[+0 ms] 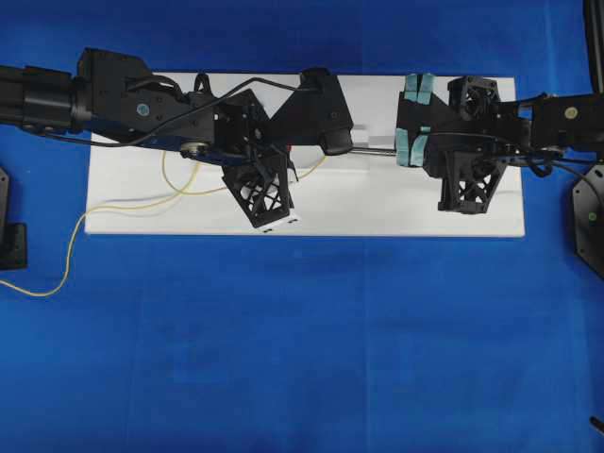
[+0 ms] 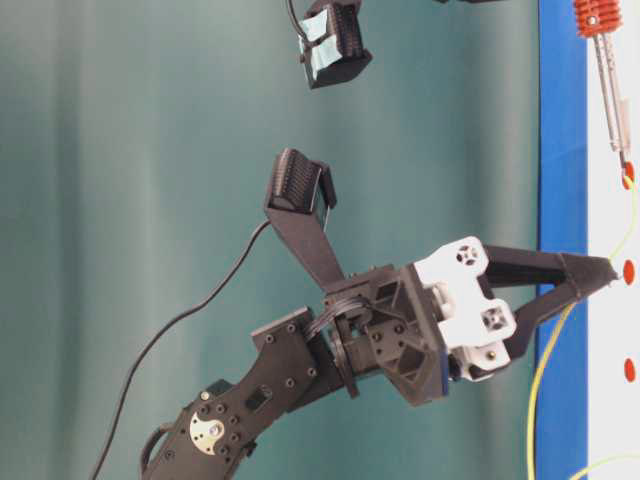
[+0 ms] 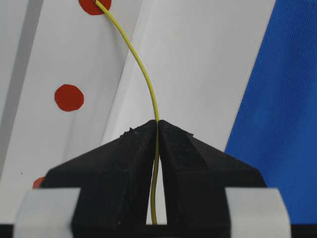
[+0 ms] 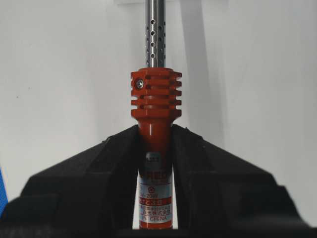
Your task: Touch the tip of the soldering iron to the tip of the solder at the mark.
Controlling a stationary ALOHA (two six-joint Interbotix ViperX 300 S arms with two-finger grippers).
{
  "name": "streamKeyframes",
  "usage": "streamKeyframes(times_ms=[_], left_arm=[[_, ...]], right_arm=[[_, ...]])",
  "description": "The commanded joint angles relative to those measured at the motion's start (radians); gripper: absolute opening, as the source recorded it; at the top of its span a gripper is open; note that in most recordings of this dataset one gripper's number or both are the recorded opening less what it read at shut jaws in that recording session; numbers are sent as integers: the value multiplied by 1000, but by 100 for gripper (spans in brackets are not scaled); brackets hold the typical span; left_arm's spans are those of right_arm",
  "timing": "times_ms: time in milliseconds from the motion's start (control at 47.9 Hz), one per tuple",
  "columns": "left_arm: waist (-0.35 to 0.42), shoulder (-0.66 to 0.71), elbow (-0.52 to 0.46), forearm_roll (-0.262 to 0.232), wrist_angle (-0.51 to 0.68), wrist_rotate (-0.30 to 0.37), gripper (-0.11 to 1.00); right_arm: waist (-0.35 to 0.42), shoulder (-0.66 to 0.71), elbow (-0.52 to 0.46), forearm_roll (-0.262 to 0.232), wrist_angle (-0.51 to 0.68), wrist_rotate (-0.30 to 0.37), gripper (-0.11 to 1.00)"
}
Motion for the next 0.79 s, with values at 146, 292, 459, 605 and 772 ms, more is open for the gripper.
streamKeyframes(times_ms=[146,292,459,605,772], left_arm=[[2,-20,-20,0,-3,2,2],[2,-20,-20,0,-3,2,2],[2,-20,-23,0,3,3,2],[2,-20,-23,0,3,3,2],[2,-18,-25,0,5,3,2]], right_arm=[[2,-8,-25,2,-5,0,6],[2,-8,-26,2,-6,0,6],[0,-8,-26,2,-6,0,6],[2,-8,-26,0,-6,0,6],[0,-8,-26,2,-5,0,6]])
